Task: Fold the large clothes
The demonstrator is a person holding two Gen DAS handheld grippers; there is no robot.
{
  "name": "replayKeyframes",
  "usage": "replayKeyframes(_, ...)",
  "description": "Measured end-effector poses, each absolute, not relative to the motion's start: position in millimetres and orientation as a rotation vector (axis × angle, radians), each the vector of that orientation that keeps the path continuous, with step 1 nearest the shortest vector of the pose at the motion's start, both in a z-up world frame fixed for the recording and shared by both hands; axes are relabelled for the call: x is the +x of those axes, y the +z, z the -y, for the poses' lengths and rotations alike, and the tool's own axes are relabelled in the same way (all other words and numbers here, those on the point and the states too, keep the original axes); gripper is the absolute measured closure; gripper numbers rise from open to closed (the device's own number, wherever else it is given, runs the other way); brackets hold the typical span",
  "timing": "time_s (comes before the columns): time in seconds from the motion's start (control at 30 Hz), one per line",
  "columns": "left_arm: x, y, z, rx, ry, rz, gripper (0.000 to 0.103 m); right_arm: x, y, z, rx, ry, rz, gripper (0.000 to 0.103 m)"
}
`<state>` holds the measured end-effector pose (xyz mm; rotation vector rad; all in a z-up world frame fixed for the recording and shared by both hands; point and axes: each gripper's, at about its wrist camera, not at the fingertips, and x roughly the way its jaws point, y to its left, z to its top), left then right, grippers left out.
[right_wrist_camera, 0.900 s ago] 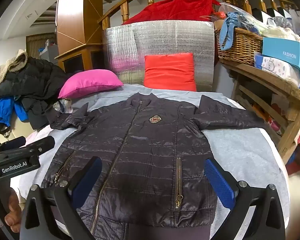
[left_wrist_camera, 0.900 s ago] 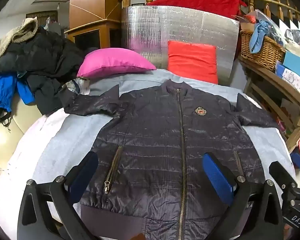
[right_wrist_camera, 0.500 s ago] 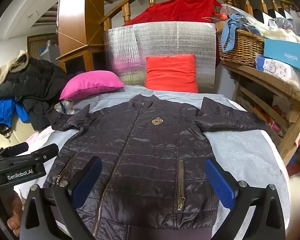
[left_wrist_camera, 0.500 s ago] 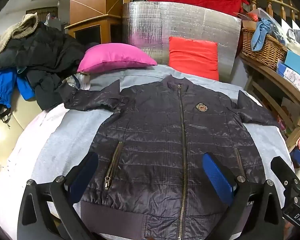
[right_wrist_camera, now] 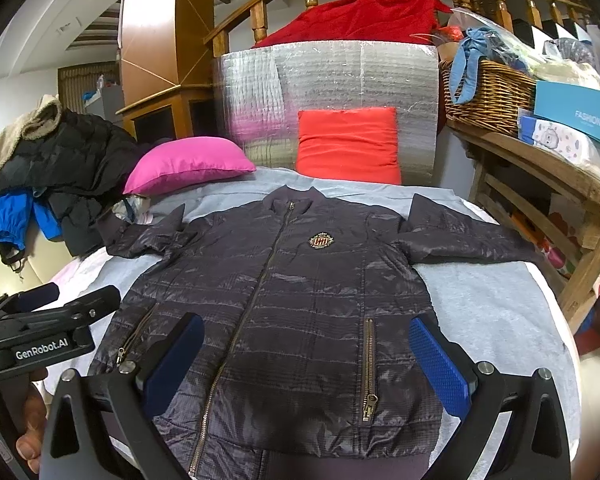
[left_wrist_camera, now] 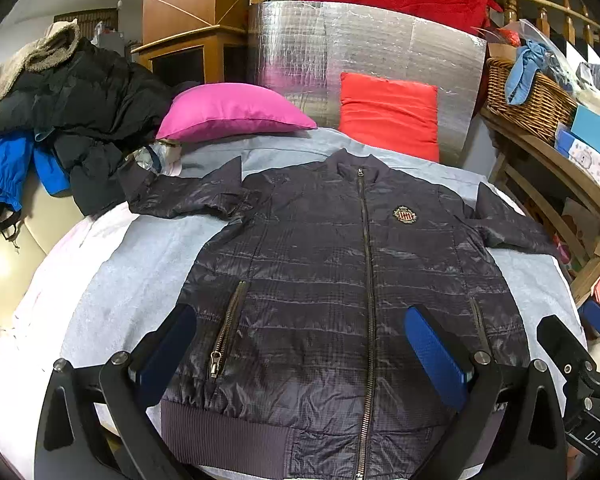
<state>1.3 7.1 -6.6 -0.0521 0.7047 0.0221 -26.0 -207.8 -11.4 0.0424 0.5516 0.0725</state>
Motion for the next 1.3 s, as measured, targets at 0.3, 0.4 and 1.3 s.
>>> replayKeyframes(0.3,1.4,-7.3,-7.1,-0.054,0.020,-0.707,0.000,-24.4,-11.6,209.0,0.055,0.081,-0.561,0.000)
replayKeyframes(0.4,2.2,-7.2,-7.1,-0.054,0.019,-0.708,0.000,-24.4,-11.4,208.5,0.058,0.088,-0.560,0.000)
replayKeyframes(1.3,-0.9,-5.8,-7.1,-0.060,0.011,-0.700,0.000,-27.7,-8.6,209.5,0.059,0.090,-0.558,0.000)
